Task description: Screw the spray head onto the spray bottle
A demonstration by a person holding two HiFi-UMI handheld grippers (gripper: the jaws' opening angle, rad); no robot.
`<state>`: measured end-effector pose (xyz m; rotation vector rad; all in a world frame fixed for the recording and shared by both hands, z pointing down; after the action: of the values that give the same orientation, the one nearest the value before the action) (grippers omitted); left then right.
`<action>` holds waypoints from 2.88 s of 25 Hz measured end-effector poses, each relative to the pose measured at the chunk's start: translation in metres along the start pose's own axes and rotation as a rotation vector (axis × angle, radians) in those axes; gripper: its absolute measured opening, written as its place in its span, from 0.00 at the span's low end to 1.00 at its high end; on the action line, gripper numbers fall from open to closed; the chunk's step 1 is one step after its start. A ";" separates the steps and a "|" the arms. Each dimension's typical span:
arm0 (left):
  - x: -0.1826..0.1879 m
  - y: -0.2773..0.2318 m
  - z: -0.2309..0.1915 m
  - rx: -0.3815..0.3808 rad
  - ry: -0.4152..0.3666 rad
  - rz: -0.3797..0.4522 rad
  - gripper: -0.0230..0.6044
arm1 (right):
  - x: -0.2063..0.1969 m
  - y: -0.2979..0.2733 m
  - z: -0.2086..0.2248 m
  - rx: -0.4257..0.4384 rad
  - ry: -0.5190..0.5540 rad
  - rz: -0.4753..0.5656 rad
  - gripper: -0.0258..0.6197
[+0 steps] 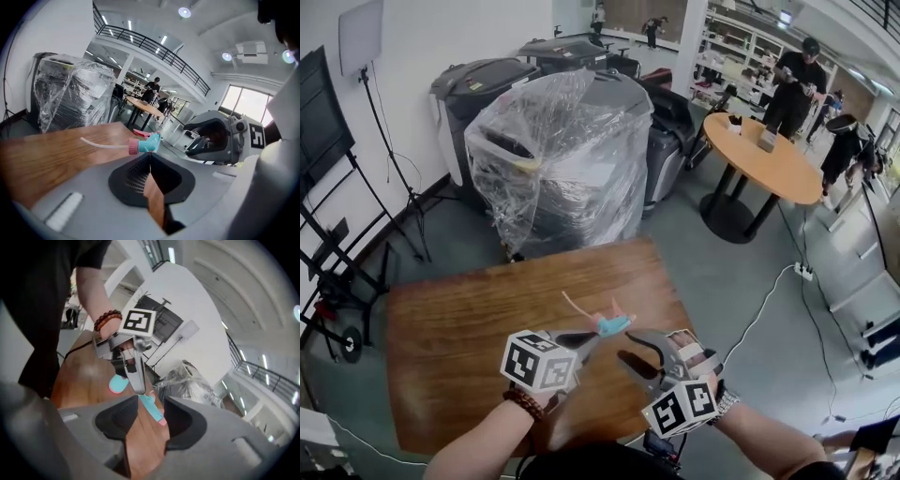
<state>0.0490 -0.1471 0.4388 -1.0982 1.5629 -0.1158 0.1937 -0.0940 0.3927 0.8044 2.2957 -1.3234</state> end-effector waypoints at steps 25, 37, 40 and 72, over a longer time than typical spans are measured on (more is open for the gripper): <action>0.002 0.067 -0.021 -0.343 0.018 -0.050 0.07 | 0.068 -0.066 -0.018 0.042 0.692 -0.377 0.22; 0.007 0.083 -0.027 -0.296 -0.042 0.028 0.34 | 0.065 -0.062 -0.009 0.081 0.607 -0.396 0.22; 0.008 0.096 -0.034 -0.235 -0.096 0.074 0.36 | 0.064 -0.059 -0.005 0.095 0.537 -0.377 0.22; -0.117 -0.003 -0.129 0.264 -0.424 0.016 0.78 | 0.097 -0.024 0.027 0.295 -0.093 -0.155 0.22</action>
<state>-0.0665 -0.1295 0.5678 -0.8364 1.1390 -0.0700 0.1042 -0.0990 0.3400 0.6460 2.1562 -1.7599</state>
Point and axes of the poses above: the fingertips, and each gripper's own axes: y backward along the fingers, z to its right, x out of its top, the point moved 9 cm from there along y, backward along the fingers, and after that the axes turned 15 degrees about x, right-handed, at the moved point
